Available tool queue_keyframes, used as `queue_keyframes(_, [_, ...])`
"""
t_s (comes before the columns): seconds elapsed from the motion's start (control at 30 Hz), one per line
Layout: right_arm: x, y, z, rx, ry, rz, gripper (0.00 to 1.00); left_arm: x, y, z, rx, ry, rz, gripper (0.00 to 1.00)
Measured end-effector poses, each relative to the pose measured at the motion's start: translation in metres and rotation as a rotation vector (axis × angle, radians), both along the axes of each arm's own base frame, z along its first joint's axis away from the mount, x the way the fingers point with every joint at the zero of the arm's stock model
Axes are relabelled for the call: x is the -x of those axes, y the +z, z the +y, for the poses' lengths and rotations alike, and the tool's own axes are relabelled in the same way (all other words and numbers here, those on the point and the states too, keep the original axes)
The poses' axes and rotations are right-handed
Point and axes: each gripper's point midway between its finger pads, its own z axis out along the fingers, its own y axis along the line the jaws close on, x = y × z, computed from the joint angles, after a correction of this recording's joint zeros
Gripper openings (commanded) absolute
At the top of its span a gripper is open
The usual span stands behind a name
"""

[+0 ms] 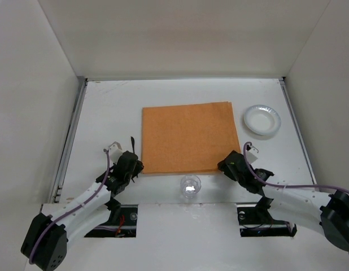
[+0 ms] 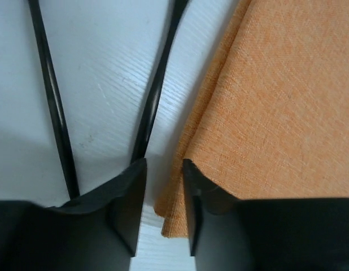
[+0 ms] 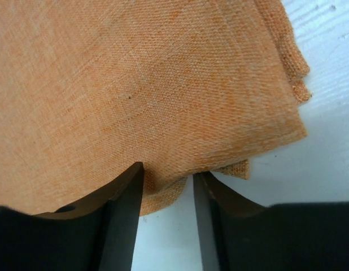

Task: Set the dinner table for one person

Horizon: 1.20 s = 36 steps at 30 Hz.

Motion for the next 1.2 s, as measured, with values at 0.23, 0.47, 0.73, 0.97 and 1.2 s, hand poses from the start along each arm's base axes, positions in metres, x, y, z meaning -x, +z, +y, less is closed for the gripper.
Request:
queue_keyframes(0.23, [-0.005,0.031,-0.002,0.020,0.050,-0.072,0.75,-0.009,0.025,0.004,-0.043,-0.017,-0.075,0.49])
queue_keyframes(0.47, [-0.039,0.087,-0.037,0.004,-0.057,-0.210,0.75,-0.042,0.096,-0.019,-0.014,-0.075,-0.275,0.51])
queue_keyframes(0.73, [-0.056,0.082,-0.060,0.041,-0.084,-0.163,0.79,-0.058,0.096,-0.038,-0.004,-0.127,-0.283,0.49])
queue_keyframes(0.97, [-0.083,0.077,-0.120,0.088,-0.293,-0.144,0.77,-0.068,0.089,-0.052,0.004,-0.169,-0.287,0.48])
queue_keyframes(1.2, [-0.116,0.066,-0.186,0.093,-0.512,-0.115,0.77,-0.071,0.088,-0.058,0.016,-0.208,-0.350,0.49])
